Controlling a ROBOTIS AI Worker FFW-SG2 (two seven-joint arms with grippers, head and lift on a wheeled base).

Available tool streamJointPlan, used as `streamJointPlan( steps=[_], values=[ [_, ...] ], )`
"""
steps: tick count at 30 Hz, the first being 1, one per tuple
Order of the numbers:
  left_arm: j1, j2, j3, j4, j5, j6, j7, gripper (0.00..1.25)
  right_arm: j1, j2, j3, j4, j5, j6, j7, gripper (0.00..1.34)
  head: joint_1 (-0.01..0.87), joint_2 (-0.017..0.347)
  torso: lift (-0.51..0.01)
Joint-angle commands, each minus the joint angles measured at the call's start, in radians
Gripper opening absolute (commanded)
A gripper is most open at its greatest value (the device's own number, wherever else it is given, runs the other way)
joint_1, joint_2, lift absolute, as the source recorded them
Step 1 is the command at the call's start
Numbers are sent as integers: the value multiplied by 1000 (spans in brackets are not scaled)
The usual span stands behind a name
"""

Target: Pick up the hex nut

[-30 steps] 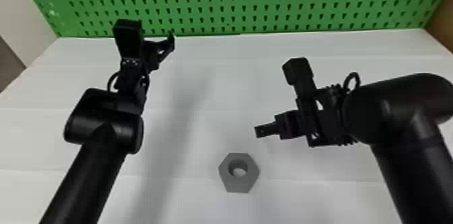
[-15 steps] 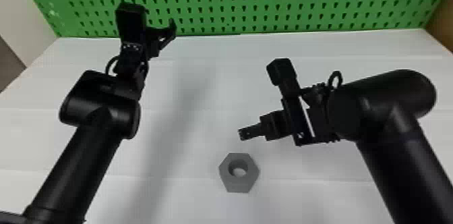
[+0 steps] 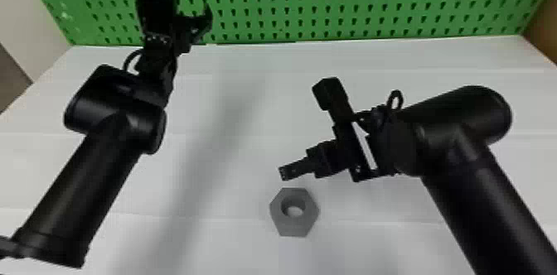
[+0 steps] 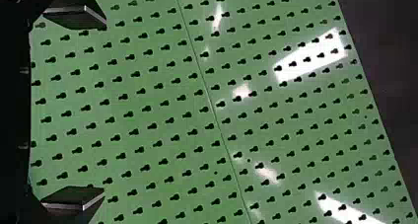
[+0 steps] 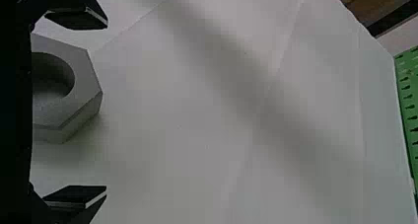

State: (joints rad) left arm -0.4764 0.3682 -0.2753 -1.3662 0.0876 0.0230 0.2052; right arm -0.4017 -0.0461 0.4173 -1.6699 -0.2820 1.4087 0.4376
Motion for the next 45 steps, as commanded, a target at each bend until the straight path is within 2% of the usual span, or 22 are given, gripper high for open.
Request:
streamJointPlan(
  steps=[1, 8, 11, 18, 23, 45],
  values=[
    [-4, 5, -4, 4, 3, 0, 2, 1160, -8, -1, 9, 27, 41, 0, 67, 1221, 785, 146, -92],
    [-11, 6, 1, 7, -2, -2, 5, 1160, -12, -6, 32, 65, 193, 7, 260, 1221, 785, 146, -92],
    [-11, 6, 7, 7, -3, -3, 6, 1160, -17, -6, 47, 79, 239, 15, 309, 1221, 785, 146, -92],
    [-11, 6, 8, 9, -3, -5, 13, 1160, -23, 0, 55, 111, 257, 23, 325, 1221, 785, 146, -92],
    [-14, 6, 5, 12, -3, -6, 14, 1160, -43, 8, 86, 157, 323, 13, 395, 1221, 785, 146, -91],
    [-11, 6, 10, 13, -2, -14, 20, 1160, -69, 29, 89, 269, 348, -34, 406, 1221, 785, 146, -91]
  ],
)
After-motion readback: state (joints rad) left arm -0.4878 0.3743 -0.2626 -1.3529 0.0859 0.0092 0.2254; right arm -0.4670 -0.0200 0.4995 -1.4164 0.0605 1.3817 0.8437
